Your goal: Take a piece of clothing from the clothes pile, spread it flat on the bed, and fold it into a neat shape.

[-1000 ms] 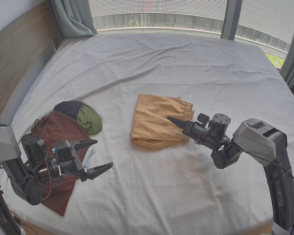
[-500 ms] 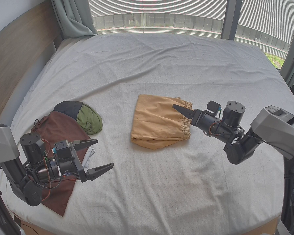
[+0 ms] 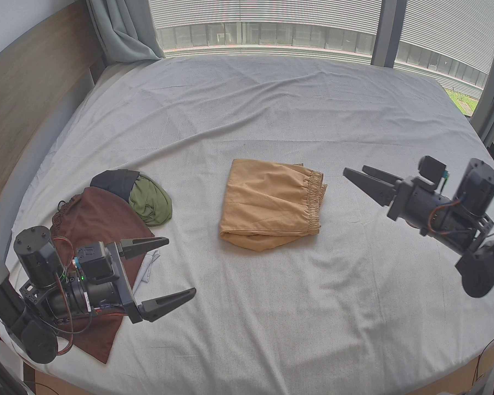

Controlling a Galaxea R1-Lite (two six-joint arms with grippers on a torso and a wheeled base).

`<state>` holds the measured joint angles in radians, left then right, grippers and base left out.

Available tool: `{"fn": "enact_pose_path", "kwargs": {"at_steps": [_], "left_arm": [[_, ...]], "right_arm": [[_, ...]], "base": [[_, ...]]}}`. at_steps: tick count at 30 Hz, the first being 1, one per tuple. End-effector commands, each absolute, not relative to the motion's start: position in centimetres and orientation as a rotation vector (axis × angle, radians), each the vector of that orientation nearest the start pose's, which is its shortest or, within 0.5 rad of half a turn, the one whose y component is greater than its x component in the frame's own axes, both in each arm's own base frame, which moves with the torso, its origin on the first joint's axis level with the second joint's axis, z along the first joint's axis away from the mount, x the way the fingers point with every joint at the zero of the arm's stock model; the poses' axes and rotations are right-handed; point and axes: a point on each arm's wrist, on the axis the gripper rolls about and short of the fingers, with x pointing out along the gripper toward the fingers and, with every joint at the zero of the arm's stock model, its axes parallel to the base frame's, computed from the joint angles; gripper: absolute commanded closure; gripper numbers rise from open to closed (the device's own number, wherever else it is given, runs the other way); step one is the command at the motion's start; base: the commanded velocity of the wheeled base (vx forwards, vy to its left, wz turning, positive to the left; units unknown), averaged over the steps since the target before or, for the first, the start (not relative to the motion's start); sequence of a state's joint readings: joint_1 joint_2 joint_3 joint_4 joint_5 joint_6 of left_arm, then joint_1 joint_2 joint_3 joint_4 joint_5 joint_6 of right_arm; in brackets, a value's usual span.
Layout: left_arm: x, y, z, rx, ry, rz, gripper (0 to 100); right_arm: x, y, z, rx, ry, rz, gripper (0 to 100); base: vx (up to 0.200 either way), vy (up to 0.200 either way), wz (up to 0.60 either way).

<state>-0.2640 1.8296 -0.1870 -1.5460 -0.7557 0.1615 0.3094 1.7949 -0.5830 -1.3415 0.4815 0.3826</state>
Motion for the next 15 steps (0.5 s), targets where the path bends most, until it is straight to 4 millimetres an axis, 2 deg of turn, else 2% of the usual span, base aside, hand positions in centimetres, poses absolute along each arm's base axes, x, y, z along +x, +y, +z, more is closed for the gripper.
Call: {"fn": "enact_pose_path", "kwargs": {"at_steps": [1,5,6,7,12,13,15], "left_arm": [[17.8,-9.7,13.6,0.113,-0.125,-1.169,0],[15.2,-9.8,14.9,0.071,-0.164,-1.218,0],[15.1,-9.8,14.9,0.069,-0.164,-1.220,0],[14.2,-9.4,15.8,0.058,-0.208,-1.212,0],[12.1,-8.7,17.5,0.043,-0.299,-1.227,0],[12.1,-8.7,17.5,0.043,-0.299,-1.227,0],[11.0,-8.0,17.7,0.039,-0.311,-1.199,0]], "right_arm": [[20.1,7.3,19.4,0.249,-0.108,0.803,0],[16.1,5.9,18.8,0.206,-0.132,0.791,0],[15.9,5.9,18.9,0.207,-0.133,0.795,0],[14.0,5.3,19.2,0.201,-0.173,0.795,0],[11.0,3.7,20.3,0.177,-0.261,0.748,0],[11.0,3.7,20.3,0.177,-0.261,0.748,0],[8.9,2.9,20.3,0.171,-0.271,0.714,0]], "base": [[0.000,0.000,0.00],[0.000,0.000,0.00],[0.000,0.000,0.00],[0.000,0.000,0.00],[0.000,0.000,0.00],[0.000,0.000,0.00],[0.000,0.000,0.00]]}}
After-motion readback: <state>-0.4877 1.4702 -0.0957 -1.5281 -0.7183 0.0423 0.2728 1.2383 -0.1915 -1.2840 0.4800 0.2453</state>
